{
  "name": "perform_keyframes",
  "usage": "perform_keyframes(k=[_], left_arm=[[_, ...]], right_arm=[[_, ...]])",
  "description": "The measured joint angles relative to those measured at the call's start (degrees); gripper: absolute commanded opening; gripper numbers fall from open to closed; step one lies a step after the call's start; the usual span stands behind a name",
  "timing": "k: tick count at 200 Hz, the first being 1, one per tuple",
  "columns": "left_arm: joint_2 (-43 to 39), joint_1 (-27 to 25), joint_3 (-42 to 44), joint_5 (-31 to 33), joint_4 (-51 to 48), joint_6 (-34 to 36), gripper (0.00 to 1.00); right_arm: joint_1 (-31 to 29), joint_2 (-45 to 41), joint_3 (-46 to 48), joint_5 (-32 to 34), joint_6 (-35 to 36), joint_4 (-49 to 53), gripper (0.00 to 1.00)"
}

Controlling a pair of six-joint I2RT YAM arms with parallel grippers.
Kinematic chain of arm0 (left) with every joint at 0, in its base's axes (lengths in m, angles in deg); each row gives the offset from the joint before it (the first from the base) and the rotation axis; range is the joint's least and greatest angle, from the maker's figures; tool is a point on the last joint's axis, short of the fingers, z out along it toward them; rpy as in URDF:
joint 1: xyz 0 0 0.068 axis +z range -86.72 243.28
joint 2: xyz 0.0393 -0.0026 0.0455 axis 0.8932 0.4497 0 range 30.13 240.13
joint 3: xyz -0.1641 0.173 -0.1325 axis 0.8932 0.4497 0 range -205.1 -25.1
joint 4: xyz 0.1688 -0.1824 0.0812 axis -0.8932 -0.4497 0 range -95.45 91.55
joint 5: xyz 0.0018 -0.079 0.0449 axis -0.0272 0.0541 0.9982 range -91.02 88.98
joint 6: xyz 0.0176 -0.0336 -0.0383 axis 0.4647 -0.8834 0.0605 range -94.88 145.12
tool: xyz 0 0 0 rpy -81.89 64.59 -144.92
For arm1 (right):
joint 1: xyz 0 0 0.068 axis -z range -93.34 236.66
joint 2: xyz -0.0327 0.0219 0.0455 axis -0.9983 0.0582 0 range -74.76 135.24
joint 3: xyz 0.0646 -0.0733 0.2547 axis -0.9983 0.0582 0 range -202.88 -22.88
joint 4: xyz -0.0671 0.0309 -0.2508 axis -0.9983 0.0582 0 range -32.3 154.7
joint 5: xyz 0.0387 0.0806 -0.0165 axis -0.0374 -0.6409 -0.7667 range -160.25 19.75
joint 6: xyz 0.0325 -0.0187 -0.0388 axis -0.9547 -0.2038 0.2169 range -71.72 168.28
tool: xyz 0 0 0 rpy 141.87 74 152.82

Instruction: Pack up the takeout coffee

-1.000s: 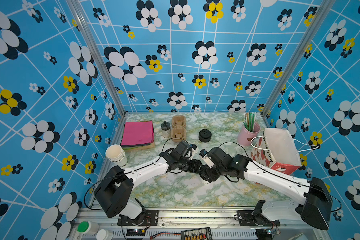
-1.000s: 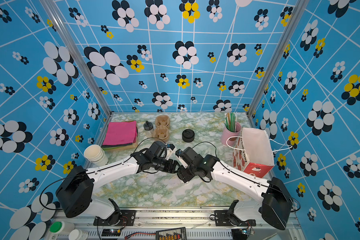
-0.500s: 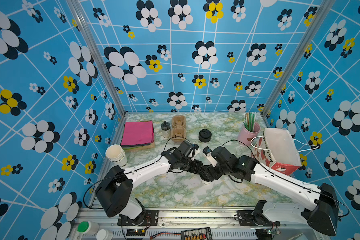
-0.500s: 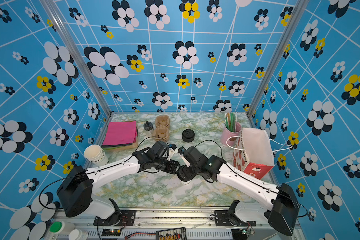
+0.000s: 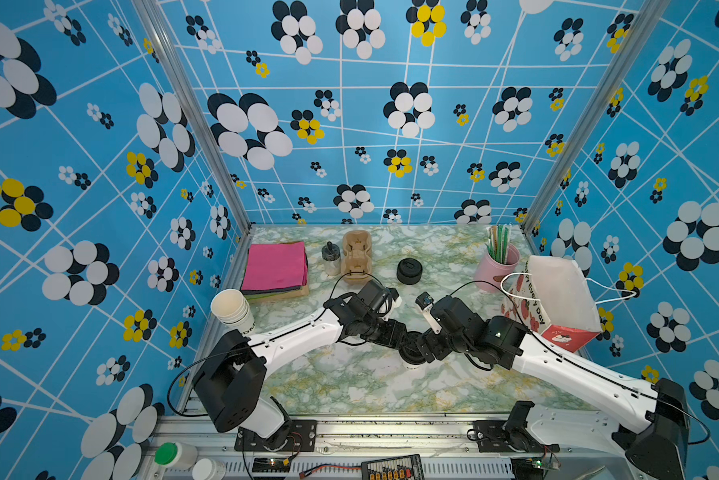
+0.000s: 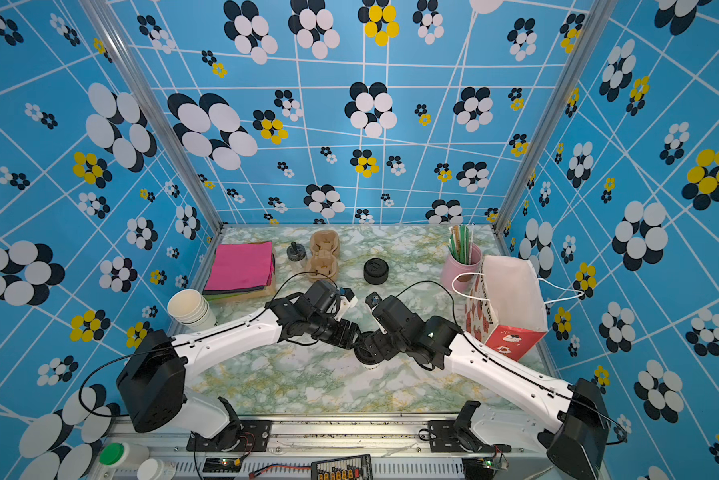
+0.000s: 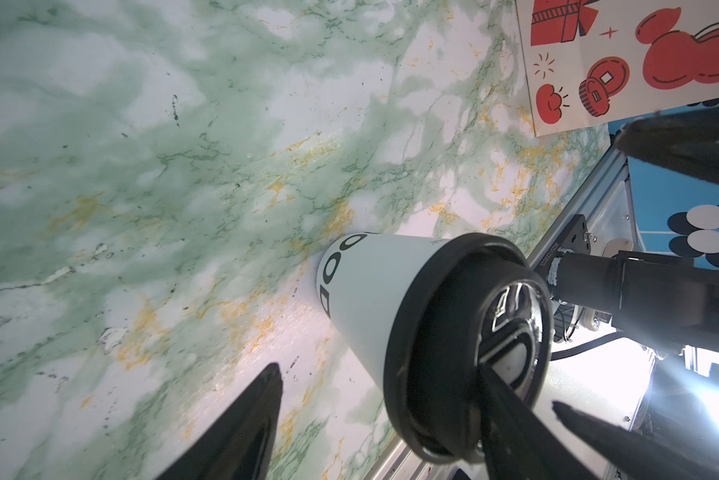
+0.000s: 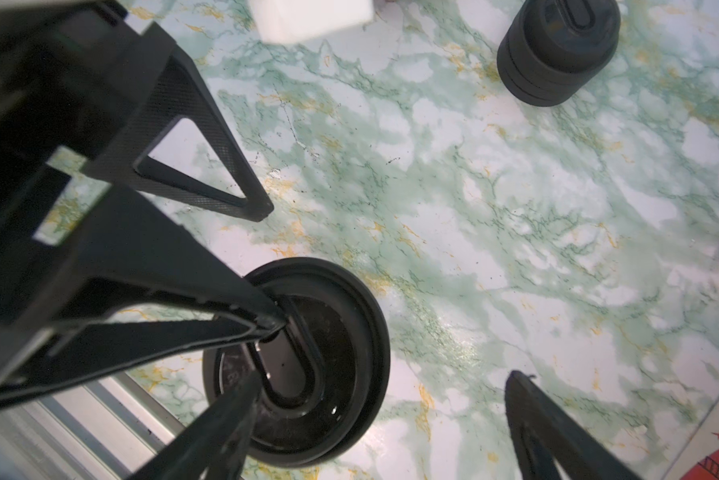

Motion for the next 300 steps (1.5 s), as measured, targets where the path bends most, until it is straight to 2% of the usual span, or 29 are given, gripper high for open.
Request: perform_keyframes(k=[83, 97, 170, 197, 230, 300], left_arm=[[-0.17, 0.44, -1.46, 0.02, 0.04, -0.02, 0.78], [-0.94, 0.87, -1.44, 0.44, 0.02, -0.04, 0.80], [-17.99, 4.50, 5.38, 5.14, 1.53, 1.38, 0.95], [-23.08, 5.44, 8.63, 6.95, 1.55, 2.36, 1.00], [-26.77, 6.58, 10.43, 8.61, 0.98, 3.58, 0.99], [-28.33, 7.26, 12.79, 8.52, 1.38, 4.35, 0.99]], right_arm=[[0.63, -0.07, 0.55, 1.42, -1.51, 0.52, 0.95], [0.63, -0.42, 0.52, 1.42, -1.73, 0.55, 0.99], [0.74, -2.80, -2.91, 0.76, -6.49, 4.83, 0.99], [0.55, -0.20, -6.69, 0.37, -9.64, 7.45, 0.99], [-1.79, 4.92, -10.62, 0.35, -14.10, 10.84, 0.99], [-5.31, 11.17, -13.53, 0.33, -23.80, 14.05, 0.95]])
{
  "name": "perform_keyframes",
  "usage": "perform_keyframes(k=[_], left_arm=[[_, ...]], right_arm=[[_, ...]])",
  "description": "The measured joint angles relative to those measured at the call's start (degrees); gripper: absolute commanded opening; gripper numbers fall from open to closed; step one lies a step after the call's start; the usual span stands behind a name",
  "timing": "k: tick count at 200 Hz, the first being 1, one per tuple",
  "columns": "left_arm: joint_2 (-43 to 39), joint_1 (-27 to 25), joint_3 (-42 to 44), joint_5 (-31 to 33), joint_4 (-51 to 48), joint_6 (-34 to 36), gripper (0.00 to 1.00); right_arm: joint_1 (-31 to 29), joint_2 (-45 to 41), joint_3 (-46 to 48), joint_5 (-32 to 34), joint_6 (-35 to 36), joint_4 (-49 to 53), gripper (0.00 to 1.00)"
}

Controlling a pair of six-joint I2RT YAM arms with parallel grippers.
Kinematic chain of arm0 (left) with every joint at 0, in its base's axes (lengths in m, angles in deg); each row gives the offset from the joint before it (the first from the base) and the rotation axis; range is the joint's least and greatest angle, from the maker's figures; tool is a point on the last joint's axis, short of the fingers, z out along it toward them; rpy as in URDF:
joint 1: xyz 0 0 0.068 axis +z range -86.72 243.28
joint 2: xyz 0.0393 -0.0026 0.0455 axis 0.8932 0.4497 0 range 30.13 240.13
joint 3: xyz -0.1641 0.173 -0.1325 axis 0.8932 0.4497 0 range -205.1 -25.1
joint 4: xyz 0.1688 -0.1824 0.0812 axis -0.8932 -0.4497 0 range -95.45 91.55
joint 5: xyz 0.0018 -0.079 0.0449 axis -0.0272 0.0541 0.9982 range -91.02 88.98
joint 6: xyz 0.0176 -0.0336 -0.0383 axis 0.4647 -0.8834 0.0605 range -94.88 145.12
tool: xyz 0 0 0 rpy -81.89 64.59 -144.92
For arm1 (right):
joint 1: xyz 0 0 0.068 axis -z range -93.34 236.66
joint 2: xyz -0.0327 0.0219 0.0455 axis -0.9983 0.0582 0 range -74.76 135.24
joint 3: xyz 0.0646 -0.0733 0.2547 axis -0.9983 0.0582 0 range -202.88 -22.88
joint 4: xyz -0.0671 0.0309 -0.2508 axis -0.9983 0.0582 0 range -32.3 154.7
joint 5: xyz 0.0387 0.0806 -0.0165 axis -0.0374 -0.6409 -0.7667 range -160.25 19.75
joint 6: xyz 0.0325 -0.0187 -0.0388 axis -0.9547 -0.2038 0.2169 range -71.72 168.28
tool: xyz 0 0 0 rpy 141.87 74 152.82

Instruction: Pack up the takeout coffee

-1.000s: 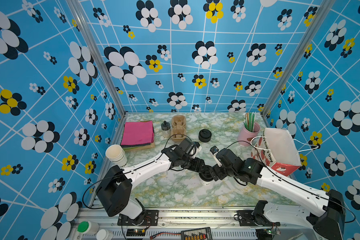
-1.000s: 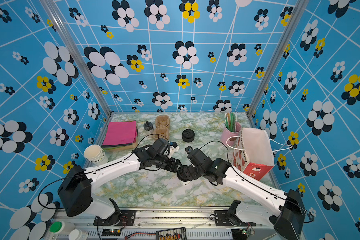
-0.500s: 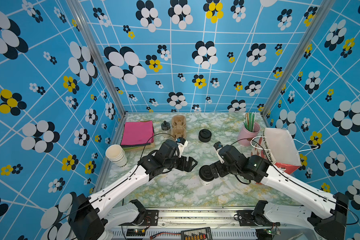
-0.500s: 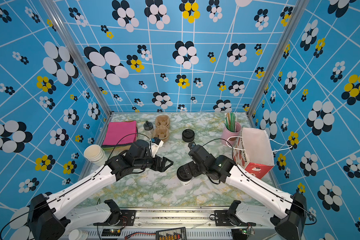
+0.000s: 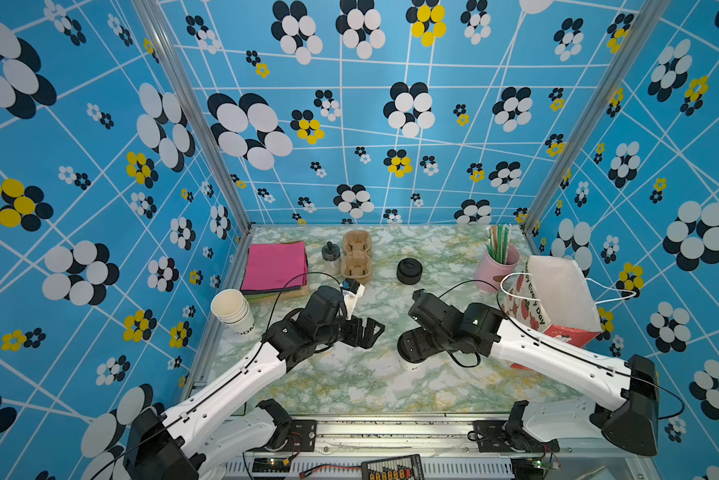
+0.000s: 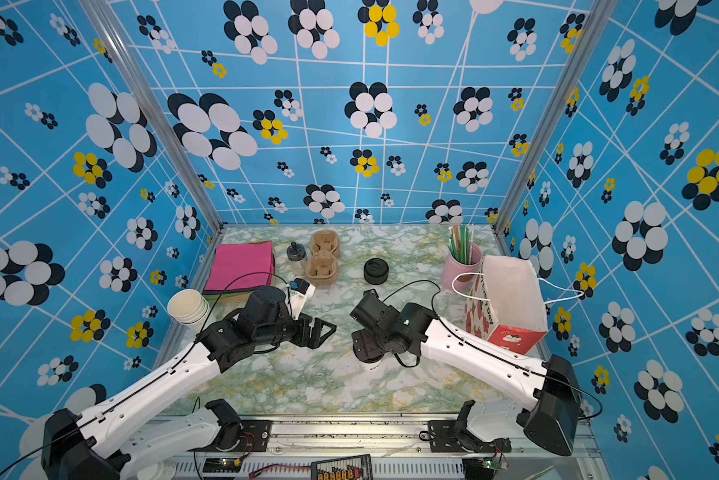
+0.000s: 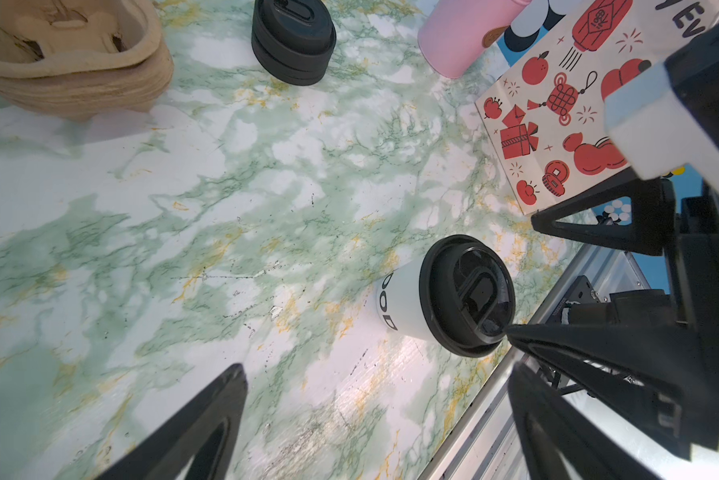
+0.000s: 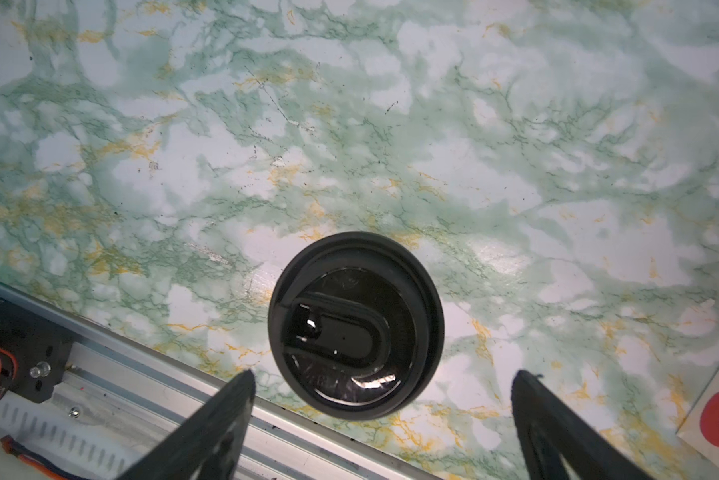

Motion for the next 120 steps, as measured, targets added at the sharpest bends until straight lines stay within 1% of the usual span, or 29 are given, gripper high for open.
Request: perform_keyframes(k=[32, 102, 120], left_arm=[[-0.22, 0.00, 0.28, -0.46, 0.28, 0.02, 0.99], [-0.66, 0.00, 0.31, -0.63, 0.46, 0.02, 0.99], [-0.66, 0.00, 0.35, -0.63, 0.46, 0.02, 0.99]], right_arm=[[-0.26, 2.25, -0.79, -0.02, -2.16, 0.04, 0.90], [-1.16, 5.44, -1.79, -0.63, -3.45, 0.00, 0.89], [-1.20, 5.99, -1.84, -0.66, -3.43, 0.00, 0.86]])
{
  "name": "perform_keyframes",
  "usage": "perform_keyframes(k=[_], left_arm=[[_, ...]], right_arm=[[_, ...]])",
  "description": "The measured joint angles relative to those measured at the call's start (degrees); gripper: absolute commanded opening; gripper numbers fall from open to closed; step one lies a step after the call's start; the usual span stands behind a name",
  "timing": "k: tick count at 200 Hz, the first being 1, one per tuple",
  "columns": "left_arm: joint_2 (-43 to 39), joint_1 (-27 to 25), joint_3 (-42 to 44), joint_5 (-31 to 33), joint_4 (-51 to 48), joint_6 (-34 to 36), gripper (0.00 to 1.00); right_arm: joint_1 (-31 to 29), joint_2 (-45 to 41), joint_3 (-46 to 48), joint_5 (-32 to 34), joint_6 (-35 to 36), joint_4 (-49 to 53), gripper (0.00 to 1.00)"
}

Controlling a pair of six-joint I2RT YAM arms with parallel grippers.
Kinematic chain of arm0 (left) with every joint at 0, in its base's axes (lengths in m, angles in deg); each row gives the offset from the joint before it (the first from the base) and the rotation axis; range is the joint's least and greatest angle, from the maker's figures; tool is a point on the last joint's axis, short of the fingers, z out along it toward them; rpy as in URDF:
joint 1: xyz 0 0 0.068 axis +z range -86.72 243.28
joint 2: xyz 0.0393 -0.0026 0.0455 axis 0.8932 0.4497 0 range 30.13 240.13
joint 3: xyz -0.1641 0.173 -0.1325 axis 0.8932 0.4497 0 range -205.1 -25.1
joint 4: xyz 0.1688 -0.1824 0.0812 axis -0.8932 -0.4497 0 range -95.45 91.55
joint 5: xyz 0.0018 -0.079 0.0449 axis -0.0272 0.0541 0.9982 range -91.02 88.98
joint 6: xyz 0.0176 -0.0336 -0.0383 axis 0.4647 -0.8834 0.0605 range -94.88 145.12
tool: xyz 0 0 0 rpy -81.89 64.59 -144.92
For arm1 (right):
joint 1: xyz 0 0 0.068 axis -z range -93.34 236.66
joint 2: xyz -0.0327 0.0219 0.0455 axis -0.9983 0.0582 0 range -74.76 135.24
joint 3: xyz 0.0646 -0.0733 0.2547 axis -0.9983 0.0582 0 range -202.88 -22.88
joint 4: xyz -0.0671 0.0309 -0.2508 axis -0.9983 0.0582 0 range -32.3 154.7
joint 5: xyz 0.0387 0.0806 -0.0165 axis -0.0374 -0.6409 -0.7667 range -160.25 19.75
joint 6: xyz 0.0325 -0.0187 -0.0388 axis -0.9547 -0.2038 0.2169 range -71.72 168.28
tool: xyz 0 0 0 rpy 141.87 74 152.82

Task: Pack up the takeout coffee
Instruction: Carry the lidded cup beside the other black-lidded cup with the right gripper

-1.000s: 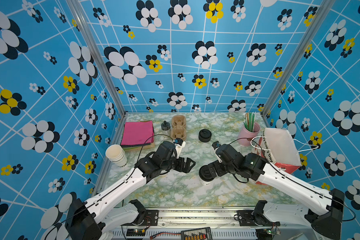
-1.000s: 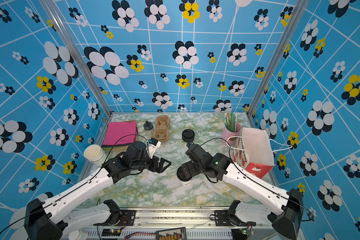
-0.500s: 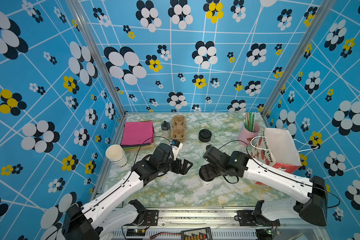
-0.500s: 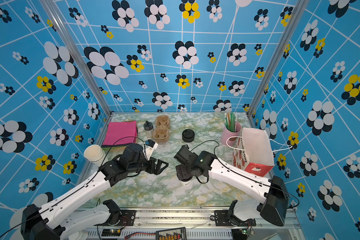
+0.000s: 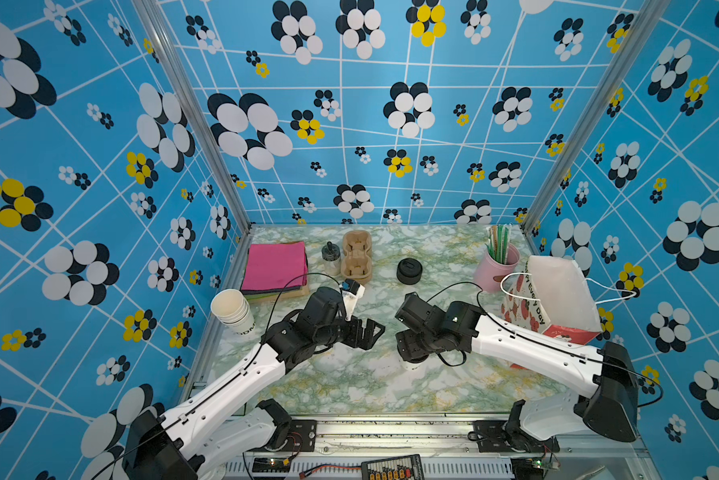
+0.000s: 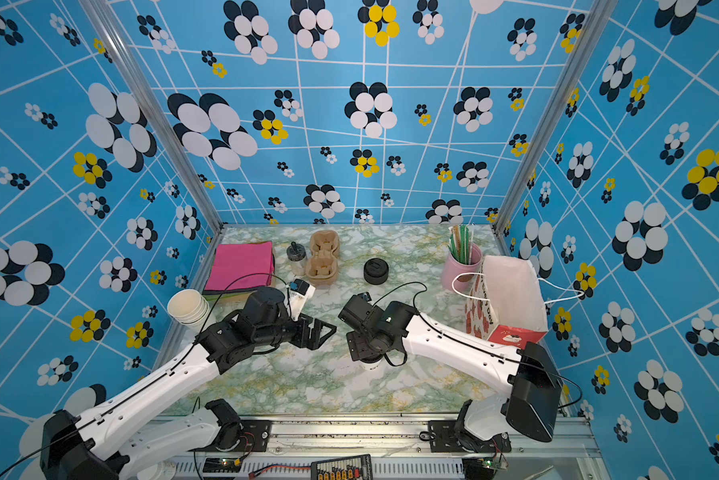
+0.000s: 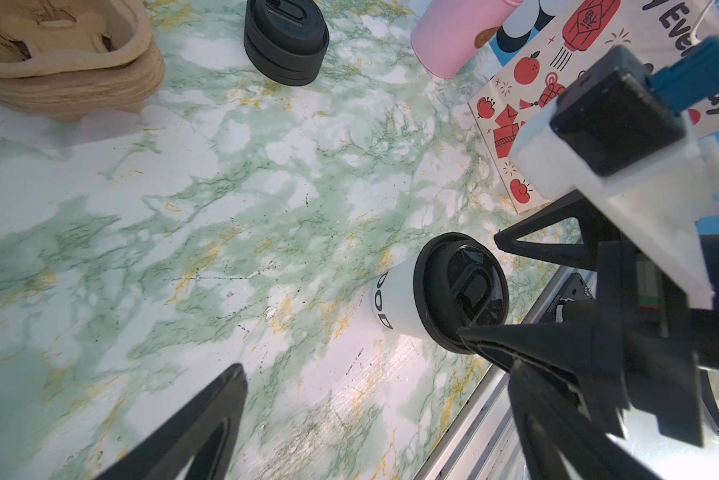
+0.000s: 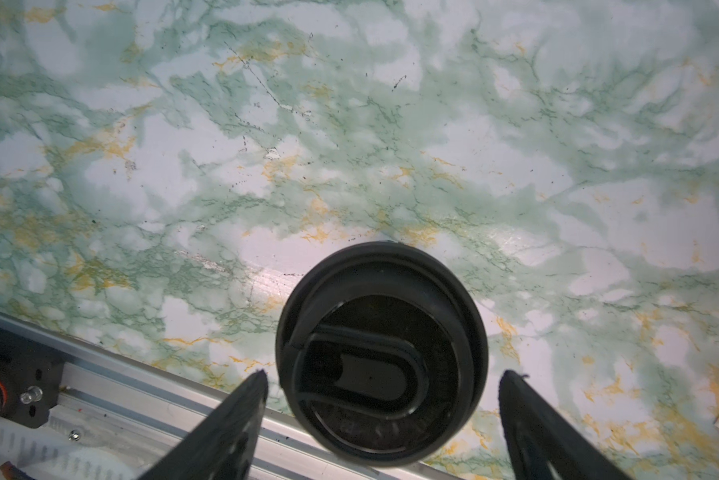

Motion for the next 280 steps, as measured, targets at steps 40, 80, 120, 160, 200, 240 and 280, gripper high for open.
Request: perform_keyframes(k=[40, 80, 120, 160, 200, 240, 280], left_arm=[[0.00, 0.00, 0.48, 0.00, 0.24, 0.00, 0.99], [0.00, 0.00, 0.90, 0.00, 0.42, 0.00, 0.99], [0.00, 0.00, 1.03, 0.00, 0.42, -0.02, 0.99], [0.00, 0.00, 1.16, 0.00, 0.42, -0.02, 0.99], [0.00, 0.00, 1.90, 0.00, 0.81, -0.04, 0.99], [-0.04, 0.00, 1.90, 0.02, 0.83, -0.04, 0.99], [-1.05, 0.00, 2.25, 0.02, 0.76, -0.04, 0.99]], right_arm=[[0.00, 0.87, 0.00, 0.00, 0.00, -0.04, 0.81], [-0.02, 1.70, 0.00, 0.00, 0.02, -0.09, 0.80], [-0.02, 2.10, 0.00, -0.04, 0.07, -0.26, 0.75], [-0.02, 2.14, 0.00, 0.02, 0.09, -0.26, 0.71], [0.00, 2.14, 0.00, 0.57, 0.50, -0.26, 0.71], [1.84, 2.14, -0.26, 1.29, 2.54, -0.22, 0.71], [7.74, 2.36, -2.05, 1.77, 6.19, -0.22, 0.71]])
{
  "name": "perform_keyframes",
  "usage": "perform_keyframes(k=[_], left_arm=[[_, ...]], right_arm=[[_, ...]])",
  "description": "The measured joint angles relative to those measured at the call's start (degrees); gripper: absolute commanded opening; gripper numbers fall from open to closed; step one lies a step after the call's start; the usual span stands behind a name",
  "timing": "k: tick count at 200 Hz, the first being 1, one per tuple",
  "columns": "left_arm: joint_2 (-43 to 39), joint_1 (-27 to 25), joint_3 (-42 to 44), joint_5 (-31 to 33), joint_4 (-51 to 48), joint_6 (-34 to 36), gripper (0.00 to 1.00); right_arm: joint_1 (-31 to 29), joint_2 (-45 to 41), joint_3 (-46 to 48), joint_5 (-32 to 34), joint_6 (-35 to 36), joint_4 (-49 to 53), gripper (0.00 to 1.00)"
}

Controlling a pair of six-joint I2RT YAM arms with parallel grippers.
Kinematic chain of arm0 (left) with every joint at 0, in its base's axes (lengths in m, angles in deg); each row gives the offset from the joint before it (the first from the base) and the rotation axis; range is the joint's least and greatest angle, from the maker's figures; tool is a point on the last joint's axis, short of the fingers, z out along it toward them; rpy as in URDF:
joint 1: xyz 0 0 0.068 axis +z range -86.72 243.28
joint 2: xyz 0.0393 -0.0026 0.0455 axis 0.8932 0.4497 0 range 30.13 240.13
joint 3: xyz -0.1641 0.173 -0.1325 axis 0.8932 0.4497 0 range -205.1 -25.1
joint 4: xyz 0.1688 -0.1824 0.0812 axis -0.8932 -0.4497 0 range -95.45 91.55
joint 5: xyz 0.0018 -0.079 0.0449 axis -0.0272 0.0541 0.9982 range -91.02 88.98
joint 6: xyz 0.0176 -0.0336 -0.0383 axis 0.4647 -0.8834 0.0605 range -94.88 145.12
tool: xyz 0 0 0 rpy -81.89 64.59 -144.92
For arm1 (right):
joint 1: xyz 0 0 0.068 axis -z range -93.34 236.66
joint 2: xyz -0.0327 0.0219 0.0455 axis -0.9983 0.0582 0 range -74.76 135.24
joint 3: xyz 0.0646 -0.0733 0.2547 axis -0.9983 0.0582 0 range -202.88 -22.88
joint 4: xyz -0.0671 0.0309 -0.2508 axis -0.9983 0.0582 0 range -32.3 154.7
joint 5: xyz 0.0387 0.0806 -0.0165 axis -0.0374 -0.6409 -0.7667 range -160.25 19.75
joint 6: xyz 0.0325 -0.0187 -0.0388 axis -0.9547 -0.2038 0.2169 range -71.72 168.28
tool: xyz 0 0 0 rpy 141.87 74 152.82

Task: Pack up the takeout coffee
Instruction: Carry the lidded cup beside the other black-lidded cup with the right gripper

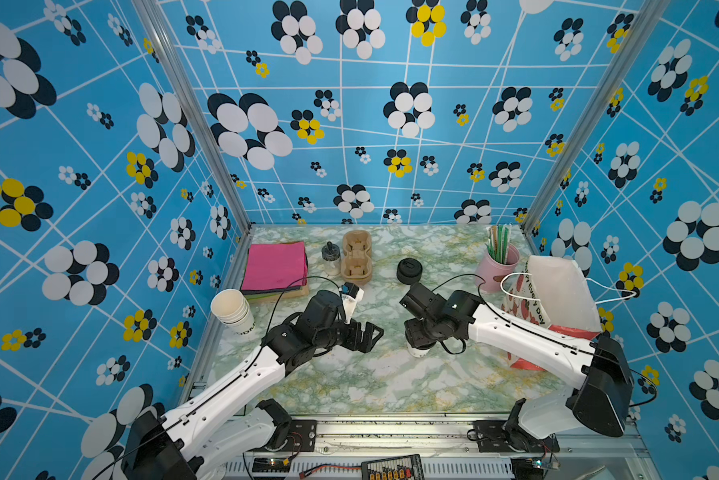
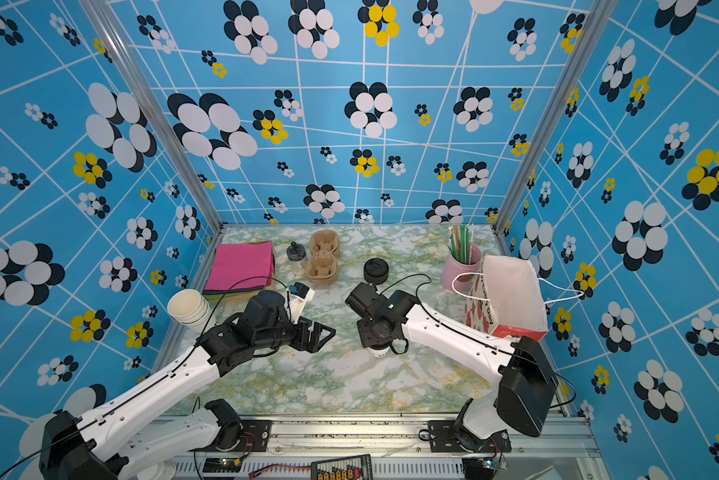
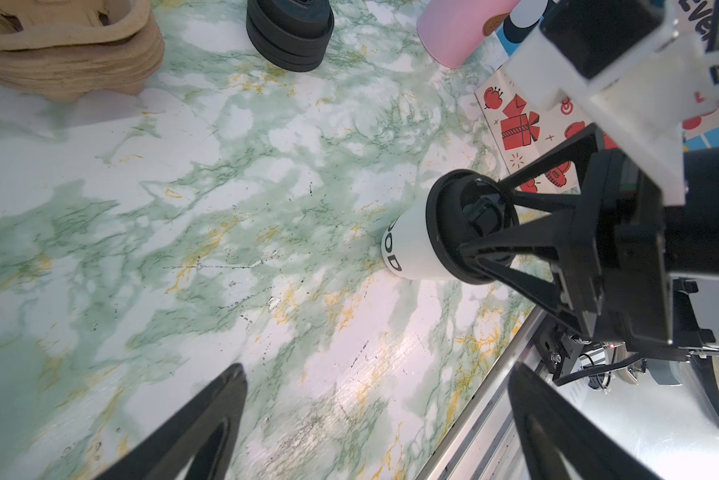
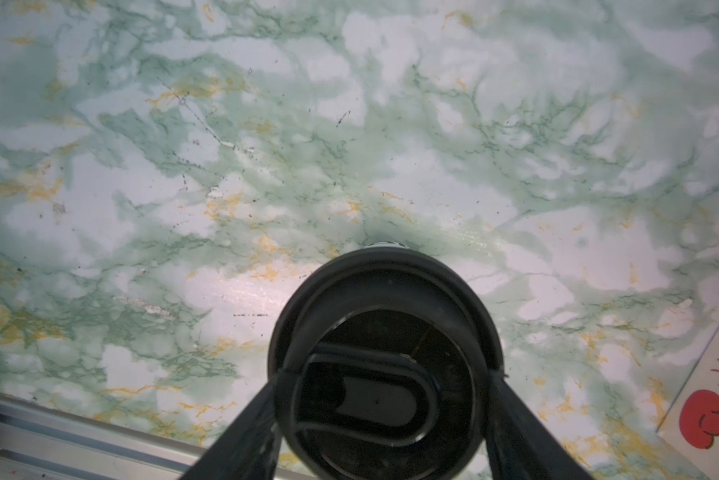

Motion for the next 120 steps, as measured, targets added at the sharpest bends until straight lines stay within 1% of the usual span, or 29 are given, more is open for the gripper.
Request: perform_keyframes(k=[32, 88, 120], left_arm=[[-1.16, 0.02, 0.39, 0.02, -0.04, 0.00, 0.99], [-1.64, 0.35, 0.61, 0.07, -1.07, 0.02, 0.99], [-1.84, 0.57, 0.70, 0.22, -1.40, 0.02, 0.99]], right_arm=[[5.11, 2.56, -4.72, -0.31, 3.61, -0.68, 0.71], [15.58, 10.49, -13.62, -2.10, 10.36, -1.57, 0.71], [19.93, 14.05, -17.90, -3.56, 12.79, -1.57, 0.71]])
